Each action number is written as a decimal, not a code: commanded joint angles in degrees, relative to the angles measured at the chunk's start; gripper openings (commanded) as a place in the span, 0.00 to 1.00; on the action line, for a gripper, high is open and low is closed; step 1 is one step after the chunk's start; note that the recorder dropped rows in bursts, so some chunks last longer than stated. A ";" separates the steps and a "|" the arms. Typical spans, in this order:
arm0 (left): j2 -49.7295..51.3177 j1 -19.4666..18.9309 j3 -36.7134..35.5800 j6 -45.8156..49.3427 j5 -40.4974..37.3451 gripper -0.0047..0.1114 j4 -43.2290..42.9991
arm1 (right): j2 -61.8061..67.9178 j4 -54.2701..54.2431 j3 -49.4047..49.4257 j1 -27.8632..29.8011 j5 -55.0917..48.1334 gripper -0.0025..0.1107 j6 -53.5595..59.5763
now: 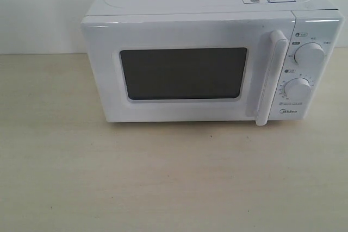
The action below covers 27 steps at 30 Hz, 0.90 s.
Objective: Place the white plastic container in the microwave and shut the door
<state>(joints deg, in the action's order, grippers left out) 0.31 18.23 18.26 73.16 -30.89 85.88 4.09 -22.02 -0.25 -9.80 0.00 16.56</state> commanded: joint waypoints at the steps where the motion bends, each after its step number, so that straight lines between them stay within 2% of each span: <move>1: -0.31 0.37 -0.29 -0.40 0.10 0.07 0.02 | -3.20 23.83 0.25 0.11 -7.78 0.02 -18.72; 4: -0.31 0.37 -0.29 -0.40 0.10 0.07 0.02 | -3.42 27.77 0.25 0.11 -9.56 0.02 -24.23; 16: -0.31 0.37 -0.29 -0.40 0.10 0.07 0.02 | -3.42 26.37 0.25 0.22 -13.78 0.02 -23.93; 23: -0.31 0.37 -0.29 -0.40 0.10 0.07 0.02 | -4.09 23.92 0.25 6.37 -19.37 0.02 -24.17; 27: -0.31 0.37 -0.29 -0.40 0.10 0.07 0.02 | -4.09 22.50 0.25 7.02 -19.63 0.02 -25.47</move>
<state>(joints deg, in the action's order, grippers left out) 0.31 18.23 18.26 73.13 -30.89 85.88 0.29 1.08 0.02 -3.50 -19.57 -8.35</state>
